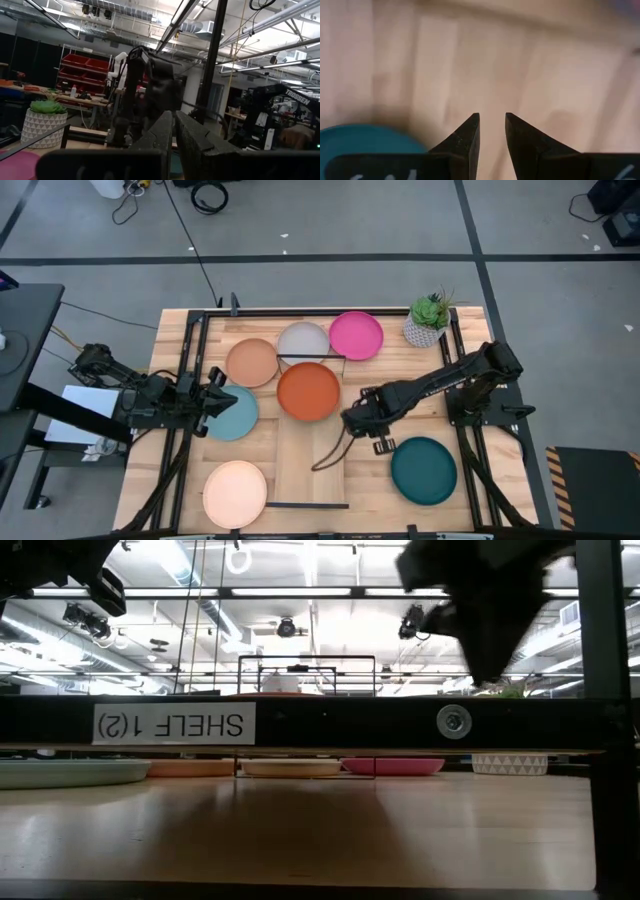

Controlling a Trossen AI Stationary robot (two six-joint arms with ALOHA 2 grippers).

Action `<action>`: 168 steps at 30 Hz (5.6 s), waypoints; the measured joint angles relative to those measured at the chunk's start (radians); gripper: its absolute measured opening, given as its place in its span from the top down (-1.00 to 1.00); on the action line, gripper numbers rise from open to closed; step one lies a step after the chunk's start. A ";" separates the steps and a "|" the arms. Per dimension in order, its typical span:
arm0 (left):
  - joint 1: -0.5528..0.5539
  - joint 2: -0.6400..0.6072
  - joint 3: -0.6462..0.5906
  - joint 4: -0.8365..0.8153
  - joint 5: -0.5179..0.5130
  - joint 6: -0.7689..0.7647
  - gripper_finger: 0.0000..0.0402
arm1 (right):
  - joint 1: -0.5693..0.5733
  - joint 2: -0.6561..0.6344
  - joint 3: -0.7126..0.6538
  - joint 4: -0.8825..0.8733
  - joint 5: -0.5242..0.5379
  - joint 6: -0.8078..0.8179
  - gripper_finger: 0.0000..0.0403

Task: Place and stack plates onto a shelf
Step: Stack the dark green plate on top of the orange plate, then stack the pink plate on top of the dark green plate

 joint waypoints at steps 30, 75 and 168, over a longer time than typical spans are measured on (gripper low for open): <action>0.000 0.000 0.000 0.000 0.000 0.000 0.86 | 0.253 0.002 -0.197 0.088 -0.099 0.424 0.42; 0.000 0.000 0.000 -0.001 0.000 0.000 0.86 | 0.271 0.116 -0.148 0.169 -0.202 1.015 0.93; 0.000 0.000 0.000 -0.001 0.000 0.000 0.86 | -0.218 0.116 0.230 -0.107 0.143 -0.656 0.25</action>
